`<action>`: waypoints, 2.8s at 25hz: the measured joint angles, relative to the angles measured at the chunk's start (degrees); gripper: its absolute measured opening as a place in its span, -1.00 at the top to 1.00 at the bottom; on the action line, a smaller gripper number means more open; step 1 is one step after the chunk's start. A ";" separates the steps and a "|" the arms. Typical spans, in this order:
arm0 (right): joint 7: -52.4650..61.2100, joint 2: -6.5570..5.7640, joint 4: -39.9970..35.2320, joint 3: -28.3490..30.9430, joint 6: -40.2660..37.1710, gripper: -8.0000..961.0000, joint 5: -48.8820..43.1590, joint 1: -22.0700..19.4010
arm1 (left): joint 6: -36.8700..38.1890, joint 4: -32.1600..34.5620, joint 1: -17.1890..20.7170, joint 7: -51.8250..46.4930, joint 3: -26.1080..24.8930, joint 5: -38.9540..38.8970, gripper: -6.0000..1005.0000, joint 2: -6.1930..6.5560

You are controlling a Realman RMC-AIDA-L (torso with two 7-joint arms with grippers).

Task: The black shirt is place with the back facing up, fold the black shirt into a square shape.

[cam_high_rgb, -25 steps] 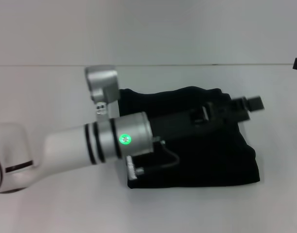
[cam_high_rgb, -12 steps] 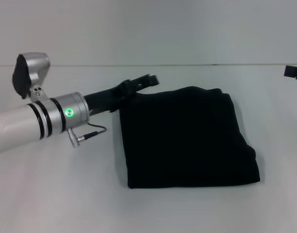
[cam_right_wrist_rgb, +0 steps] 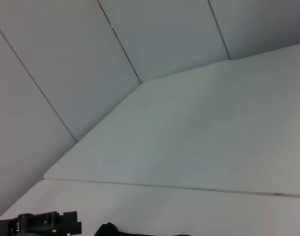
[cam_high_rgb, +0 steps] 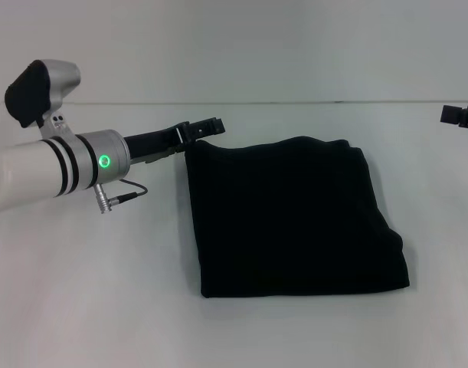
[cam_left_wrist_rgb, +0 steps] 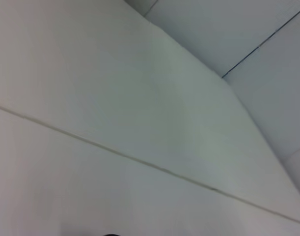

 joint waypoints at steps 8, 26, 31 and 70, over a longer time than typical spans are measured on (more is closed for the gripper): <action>0.00 0.20 0.03 0.00 0.32 -0.88 -0.92 0.11 | -7.38 0.41 -0.01 -0.10 9.44 0.01 -0.84 -0.43; 0.00 0.46 0.03 0.02 1.40 -0.88 -1.21 0.25 | -9.43 -0.33 -1.06 -0.17 12.76 0.07 -0.77 -1.17; -0.11 0.46 0.02 0.00 1.49 -0.87 -1.08 0.33 | -10.31 -1.36 -1.39 -0.12 12.80 0.16 -0.75 -1.06; -0.66 1.06 0.02 -0.08 2.25 -0.87 -1.39 0.97 | -8.54 0.44 -3.61 -0.05 15.30 -0.06 0.85 -0.68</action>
